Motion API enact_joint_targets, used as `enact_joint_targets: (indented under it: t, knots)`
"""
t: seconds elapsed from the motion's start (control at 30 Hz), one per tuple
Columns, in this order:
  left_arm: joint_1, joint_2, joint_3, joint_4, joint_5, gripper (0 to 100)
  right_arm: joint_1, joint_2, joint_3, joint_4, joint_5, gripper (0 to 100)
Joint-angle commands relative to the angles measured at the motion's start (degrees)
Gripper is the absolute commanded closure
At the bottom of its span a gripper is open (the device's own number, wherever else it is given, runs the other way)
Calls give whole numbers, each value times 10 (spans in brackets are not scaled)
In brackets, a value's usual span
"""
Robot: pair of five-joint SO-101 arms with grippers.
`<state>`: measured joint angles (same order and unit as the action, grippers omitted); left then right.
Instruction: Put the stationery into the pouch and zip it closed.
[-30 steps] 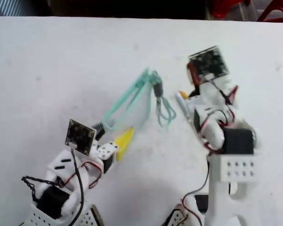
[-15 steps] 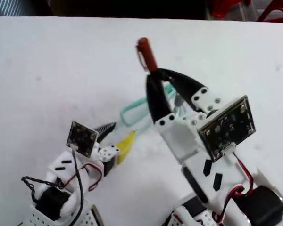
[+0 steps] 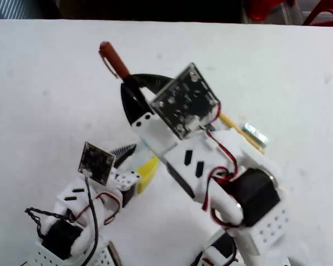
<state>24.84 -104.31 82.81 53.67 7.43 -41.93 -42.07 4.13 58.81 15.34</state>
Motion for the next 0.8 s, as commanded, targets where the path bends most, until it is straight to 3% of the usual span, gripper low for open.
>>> enact_joint_targets:
  t: [0.0, 0.13, 0.23, 0.4, 0.57, 0.77]
  knots:
    - [3, 7, -28, -10, 1, 775, -1, -9, 33, -19, -5, 982]
    - [7, 6, -31, -9, 0, 775, 0, -25, 103, -65, -5, 982]
    - [7, 6, -40, -7, -39, 775, -4, -23, 143, -130, -6, 982]
    - [8, 5, -61, -6, -55, 775, -18, -4, 176, -216, -66, 982]
    - [8, -1, -62, -24, -55, 774, -15, 1, 178, -216, -66, 982]
    - [3, -1, -21, -88, -51, 775, 0, -58, 178, -143, -65, 982]
